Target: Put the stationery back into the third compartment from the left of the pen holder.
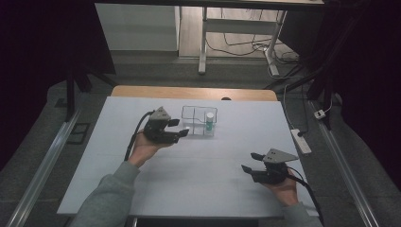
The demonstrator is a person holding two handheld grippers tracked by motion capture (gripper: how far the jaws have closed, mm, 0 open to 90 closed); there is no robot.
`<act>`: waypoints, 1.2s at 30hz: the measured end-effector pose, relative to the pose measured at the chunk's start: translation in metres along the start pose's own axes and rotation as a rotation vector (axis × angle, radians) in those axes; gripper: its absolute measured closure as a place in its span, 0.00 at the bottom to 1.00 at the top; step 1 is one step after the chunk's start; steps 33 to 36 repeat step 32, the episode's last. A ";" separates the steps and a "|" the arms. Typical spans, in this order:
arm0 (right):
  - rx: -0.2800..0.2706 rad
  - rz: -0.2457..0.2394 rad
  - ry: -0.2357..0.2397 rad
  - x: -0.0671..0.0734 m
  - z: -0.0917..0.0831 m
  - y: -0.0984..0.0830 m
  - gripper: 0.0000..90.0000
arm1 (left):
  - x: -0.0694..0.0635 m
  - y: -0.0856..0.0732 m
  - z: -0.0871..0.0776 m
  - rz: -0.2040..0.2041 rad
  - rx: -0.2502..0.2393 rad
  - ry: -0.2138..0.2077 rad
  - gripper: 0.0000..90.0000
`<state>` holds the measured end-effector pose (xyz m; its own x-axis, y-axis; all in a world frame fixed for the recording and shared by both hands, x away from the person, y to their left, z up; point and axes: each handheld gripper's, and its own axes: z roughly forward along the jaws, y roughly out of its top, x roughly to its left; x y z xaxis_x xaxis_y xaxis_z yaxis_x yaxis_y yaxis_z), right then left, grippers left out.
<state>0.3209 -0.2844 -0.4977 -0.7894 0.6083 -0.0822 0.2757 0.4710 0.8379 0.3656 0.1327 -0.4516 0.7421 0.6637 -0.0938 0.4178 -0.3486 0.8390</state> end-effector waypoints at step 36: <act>0.002 0.017 0.007 -0.007 -0.007 -0.007 0.41 | -0.008 -0.106 -0.076 -0.063 0.036 0.053 0.43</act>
